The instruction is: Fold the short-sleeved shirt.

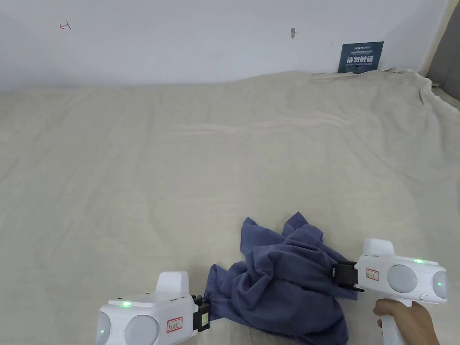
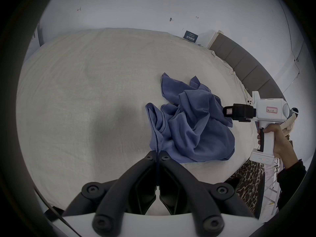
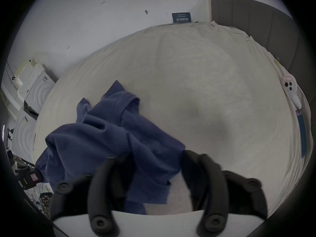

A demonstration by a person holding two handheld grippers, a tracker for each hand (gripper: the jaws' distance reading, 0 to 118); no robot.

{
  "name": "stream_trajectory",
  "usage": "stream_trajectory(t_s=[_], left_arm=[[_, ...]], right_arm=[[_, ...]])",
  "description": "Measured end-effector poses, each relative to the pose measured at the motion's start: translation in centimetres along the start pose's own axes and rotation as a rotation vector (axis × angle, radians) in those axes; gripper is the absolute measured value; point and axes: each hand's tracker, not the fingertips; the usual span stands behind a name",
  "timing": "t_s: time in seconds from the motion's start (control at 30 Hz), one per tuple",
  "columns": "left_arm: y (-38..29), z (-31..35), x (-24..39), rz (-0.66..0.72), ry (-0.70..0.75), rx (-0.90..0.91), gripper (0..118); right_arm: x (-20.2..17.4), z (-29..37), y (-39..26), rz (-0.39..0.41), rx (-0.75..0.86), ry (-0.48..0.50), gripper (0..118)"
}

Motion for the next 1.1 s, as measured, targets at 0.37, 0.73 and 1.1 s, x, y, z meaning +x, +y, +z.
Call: stream_trajectory(t_s=[0.37, 0.73, 1.1], left_arm=[[0.2, 1.3, -0.4, 0.044, -0.033, 0.045, 0], [4.1, 6.6, -2.7, 0.156, -0.101, 0.222, 0], [13.6, 15.3, -6.8, 0.106, 0.045, 0.454, 0]], right_arm=[[2.5, 2.0, 1.1, 0.048, 0.122, 0.044, 0], [6.1, 8.8, 6.8, 0.015, 0.419, 0.159, 0], [9.8, 13.6, 14.4, 0.015, 0.613, 0.153, 0]])
